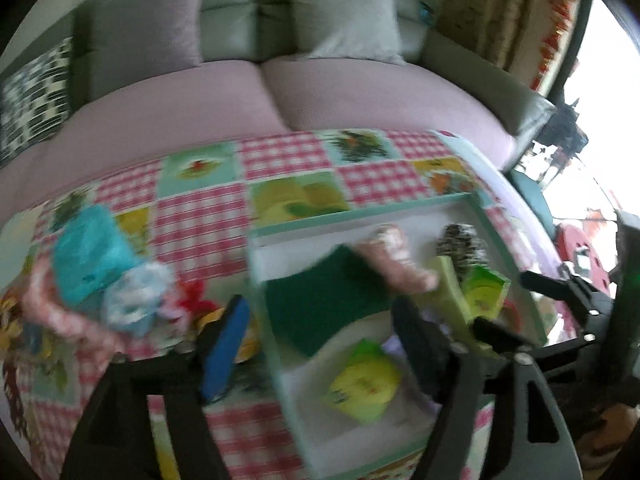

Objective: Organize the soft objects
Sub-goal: 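Lower the tissue box into the tray with the right gripper while the left drops the pink fabric there, then move both tools back over the remaining items beside the tray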

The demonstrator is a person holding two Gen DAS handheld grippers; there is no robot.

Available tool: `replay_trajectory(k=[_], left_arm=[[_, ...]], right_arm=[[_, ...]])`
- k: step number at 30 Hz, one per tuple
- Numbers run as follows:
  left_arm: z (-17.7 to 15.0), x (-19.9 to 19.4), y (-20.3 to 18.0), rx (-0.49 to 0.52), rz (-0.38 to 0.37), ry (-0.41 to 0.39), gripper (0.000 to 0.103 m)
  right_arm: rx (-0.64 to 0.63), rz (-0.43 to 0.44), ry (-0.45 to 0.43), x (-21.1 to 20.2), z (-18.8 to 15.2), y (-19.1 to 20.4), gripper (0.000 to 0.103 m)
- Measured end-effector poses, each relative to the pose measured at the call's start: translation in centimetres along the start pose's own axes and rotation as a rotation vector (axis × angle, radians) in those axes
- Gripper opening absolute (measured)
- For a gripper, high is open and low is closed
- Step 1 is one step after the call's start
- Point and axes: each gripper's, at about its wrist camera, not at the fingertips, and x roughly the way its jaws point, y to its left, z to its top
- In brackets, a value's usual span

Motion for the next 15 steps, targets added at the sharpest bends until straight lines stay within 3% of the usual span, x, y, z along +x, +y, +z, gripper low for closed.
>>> replay_trajectory(k=[4,15], left_arm=[[-1.3,-1.1,3.4,-0.073,0.081,-0.017,0.084],[-5.5,-4.4,12.2,-0.269,0.170,-0.051,0.087]], right_arm=[[-0.024,0.006,0.008,0.0,0.1,1.4,0.103],[-0.076,0.067,0.003,-0.1,0.8,6.6,0.103]])
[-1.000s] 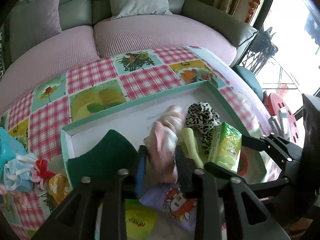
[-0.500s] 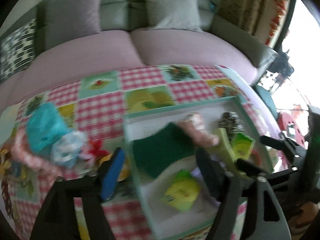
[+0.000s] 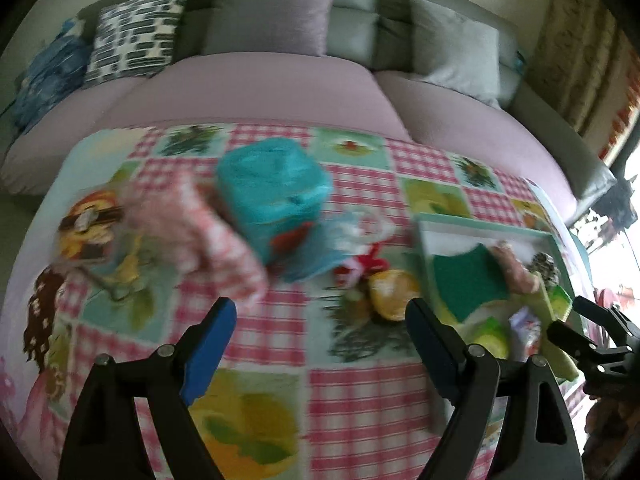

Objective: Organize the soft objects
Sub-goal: 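Move both tools back over the remaining items beside the tray, then grasp the pink-white knitted cloth with the left gripper while the right grasps the blue face mask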

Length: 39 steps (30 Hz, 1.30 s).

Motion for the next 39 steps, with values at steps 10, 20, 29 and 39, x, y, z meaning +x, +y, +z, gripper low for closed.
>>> replay_trajectory(k=[10,20,29,39], left_arm=[[-1.2,-2.1,8.8,-0.130,0.089,-0.038,0.087],[-2.2,-2.9,14.8,-0.219,0.121,-0.046,0.087],[0.6,-1.5,14.1,-0.176,0.067,-0.044,0.087],[3.2,1.9,12.5,-0.172,0.003,-0.023,0.087]], right_arm=[[-0.096,0.082,0.029,2.3,1.0,7.2,0.103],[-0.199,0.143,0.040,5.0,2.4,13.4,0.103],[-0.256,0.182,0.034,8.0,4.4,16.3,0.101],[-0.245,0.227,-0.008,9.7,6.1,16.6,0.085]])
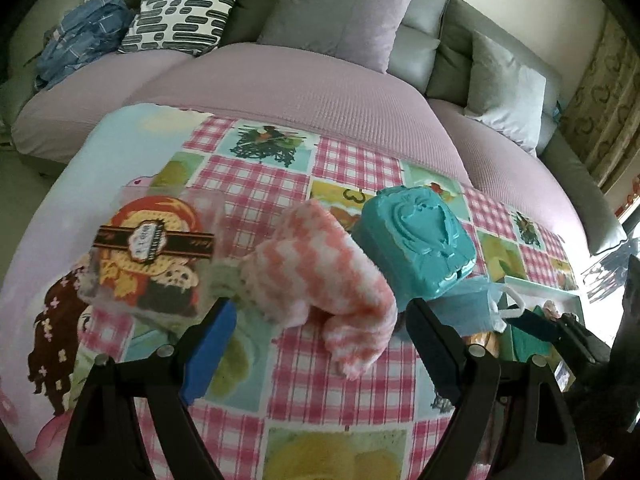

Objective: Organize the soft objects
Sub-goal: 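Grasp the pink-white knitted cloth with the left gripper while the right grasps the blue face mask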

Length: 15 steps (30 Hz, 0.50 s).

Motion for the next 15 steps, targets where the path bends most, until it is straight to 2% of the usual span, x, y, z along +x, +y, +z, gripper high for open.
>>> replay_trajectory(k=[4,7,8,9,10,12,15], left_arm=[[0.3,1.2,-0.3,0.002,-0.014,0.009,0.080],[0.4,2.1,-0.4,0.003,-0.021,0.014,0.072],[0.5,2.4,-0.4,0.002,-0.023,0.018,0.069],[0.5,2.7,-0.4,0.001,-0.026,0.023,0.064],[0.5,2.9,-0.5,0.001,-0.029,0.025,0.061],[0.6,3.2,-0.6,0.005,-0.031,0.025,0.046],[0.6,3.4,-0.7,0.007,-0.033,0.025,0.030]], right_arm=[[0.013,0.015,-0.011,0.7,0.4,-0.3,0.080],[0.009,0.017,-0.012,1.1,0.5,-0.4,0.077],[0.013,0.023,-0.011,1.3,0.5,-0.5,0.072],[0.018,0.030,-0.010,1.4,0.5,-0.6,0.063],[0.023,0.031,-0.011,1.4,0.5,-0.7,0.059],[0.032,0.031,-0.009,1.6,0.5,-0.9,0.048],[0.043,0.036,-0.008,1.5,0.5,-1.2,0.035]])
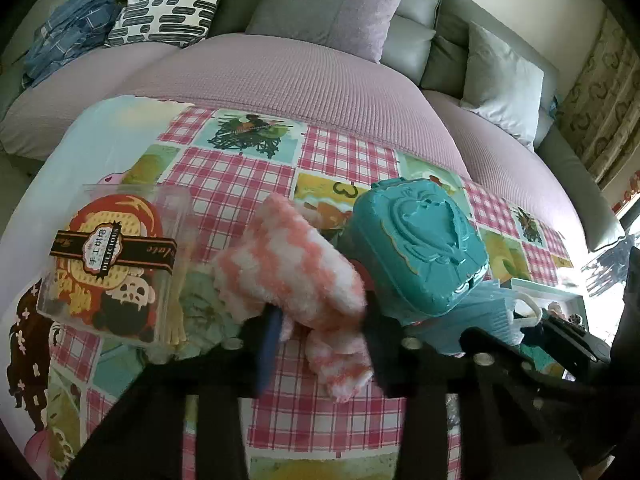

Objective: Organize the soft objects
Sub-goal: 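Grasp the pink-white knitted cloth with the left gripper while the right grasps the blue face mask, then carry the knitted cloth with the left gripper while the right carries the mask toward the tray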

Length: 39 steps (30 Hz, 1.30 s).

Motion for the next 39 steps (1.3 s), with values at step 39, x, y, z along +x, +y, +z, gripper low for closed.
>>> replay_trajectory(k=[39], left_arm=[[-1.2,-15.3,-4.8,0.087,-0.002,-0.236,0.008]], right_arm=[[0.080,-0.038,-0.185,-15.6,-2.3,-1.2,0.012]])
